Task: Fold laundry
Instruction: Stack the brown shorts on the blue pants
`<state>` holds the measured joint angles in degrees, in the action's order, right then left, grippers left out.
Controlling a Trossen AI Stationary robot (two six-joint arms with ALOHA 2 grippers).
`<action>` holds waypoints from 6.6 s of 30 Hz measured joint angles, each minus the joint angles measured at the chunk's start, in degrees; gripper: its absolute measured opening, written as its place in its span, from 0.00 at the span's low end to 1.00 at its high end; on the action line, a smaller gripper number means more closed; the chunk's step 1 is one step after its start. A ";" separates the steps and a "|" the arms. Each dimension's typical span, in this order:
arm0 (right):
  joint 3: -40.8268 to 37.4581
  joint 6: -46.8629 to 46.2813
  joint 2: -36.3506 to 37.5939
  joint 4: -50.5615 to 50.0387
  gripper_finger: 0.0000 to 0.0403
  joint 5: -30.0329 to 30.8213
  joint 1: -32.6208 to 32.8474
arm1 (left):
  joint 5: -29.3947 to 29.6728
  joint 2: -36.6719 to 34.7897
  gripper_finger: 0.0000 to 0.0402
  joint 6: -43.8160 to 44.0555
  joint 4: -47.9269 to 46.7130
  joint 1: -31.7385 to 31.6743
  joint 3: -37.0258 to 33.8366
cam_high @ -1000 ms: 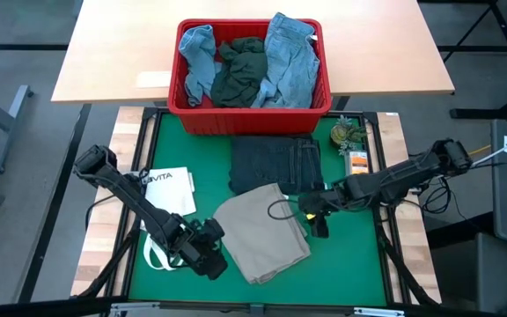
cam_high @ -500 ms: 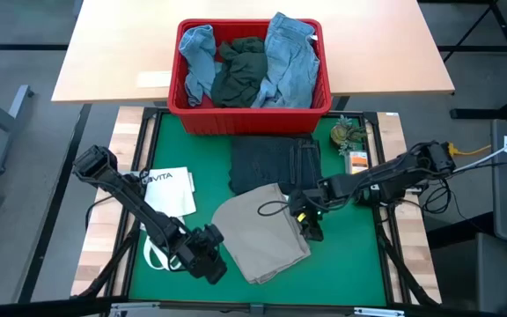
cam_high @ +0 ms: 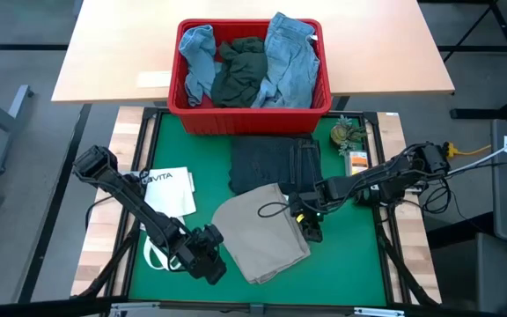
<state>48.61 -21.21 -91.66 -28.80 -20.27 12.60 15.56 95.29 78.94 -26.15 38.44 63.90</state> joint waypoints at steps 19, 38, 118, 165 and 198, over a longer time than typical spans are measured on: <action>0.07 -0.08 -4.70 5.47 0.56 -3.68 0.09 | 4.52 2.50 0.50 16.42 0.20 1.40 0.02; -0.01 0.55 -4.96 6.14 0.25 -2.63 0.09 | 7.71 10.82 0.50 24.20 0.30 -0.82 0.02; 0.07 11.41 18.51 12.26 0.00 15.10 0.00 | 14.30 -8.35 0.01 -22.59 11.35 -14.59 0.02; 0.13 30.82 25.27 -4.02 0.00 37.52 -24.66 | 0.72 -3.29 0.01 -55.58 24.96 -45.66 0.07; 0.07 30.85 16.81 -7.71 0.15 37.22 -24.63 | 3.27 -1.96 0.16 -58.43 7.75 -45.81 0.07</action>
<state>48.69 9.64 -74.85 -36.51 16.95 -12.03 18.83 93.33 20.50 -18.40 -7.38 63.96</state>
